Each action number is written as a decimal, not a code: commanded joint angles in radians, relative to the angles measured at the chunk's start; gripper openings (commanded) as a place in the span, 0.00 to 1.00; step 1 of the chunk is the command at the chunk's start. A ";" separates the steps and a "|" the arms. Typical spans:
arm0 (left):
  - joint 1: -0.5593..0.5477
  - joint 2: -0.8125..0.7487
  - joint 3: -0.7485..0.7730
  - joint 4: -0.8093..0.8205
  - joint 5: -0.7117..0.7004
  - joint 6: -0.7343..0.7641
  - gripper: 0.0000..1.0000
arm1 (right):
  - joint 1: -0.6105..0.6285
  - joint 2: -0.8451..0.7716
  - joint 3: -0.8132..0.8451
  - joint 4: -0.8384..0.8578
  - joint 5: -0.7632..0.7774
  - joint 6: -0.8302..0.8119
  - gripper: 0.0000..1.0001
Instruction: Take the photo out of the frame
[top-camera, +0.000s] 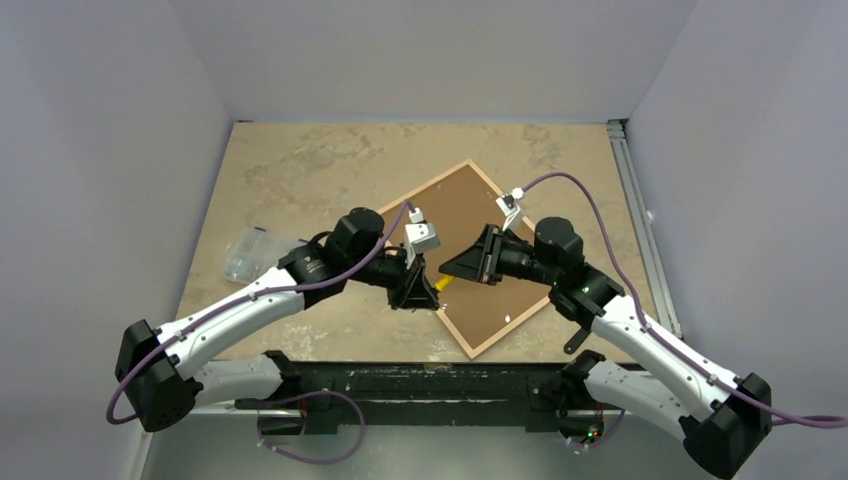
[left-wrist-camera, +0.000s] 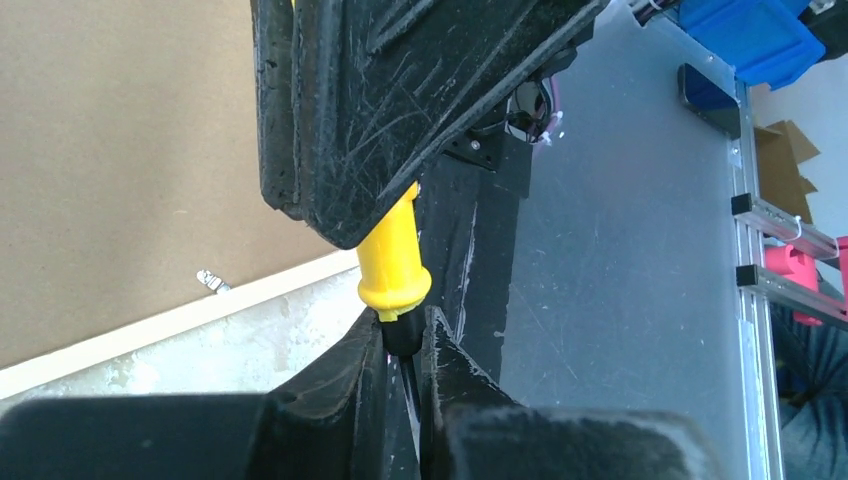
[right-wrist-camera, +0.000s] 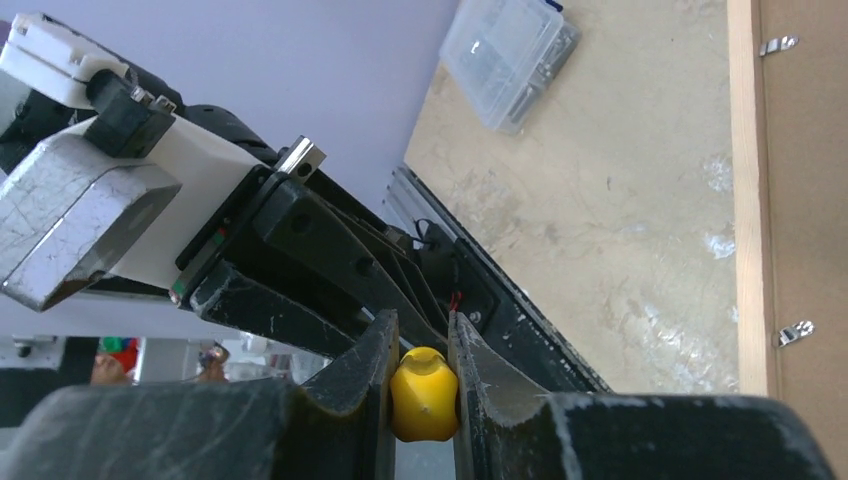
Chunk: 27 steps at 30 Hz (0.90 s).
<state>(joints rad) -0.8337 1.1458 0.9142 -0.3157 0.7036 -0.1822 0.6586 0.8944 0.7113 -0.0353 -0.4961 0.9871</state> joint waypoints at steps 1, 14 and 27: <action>-0.002 -0.038 0.051 -0.053 0.040 0.062 0.00 | -0.004 -0.027 0.051 -0.015 -0.067 -0.159 0.08; -0.002 -0.056 0.135 -0.356 0.238 0.290 0.00 | -0.004 0.122 0.221 -0.255 -0.434 -0.592 0.62; -0.001 -0.007 0.174 -0.369 0.184 0.290 0.00 | 0.024 0.143 0.216 -0.275 -0.579 -0.590 0.54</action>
<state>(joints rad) -0.8337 1.1271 1.0359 -0.6991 0.8707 0.0753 0.6632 1.0496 0.9108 -0.3107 -1.0271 0.4229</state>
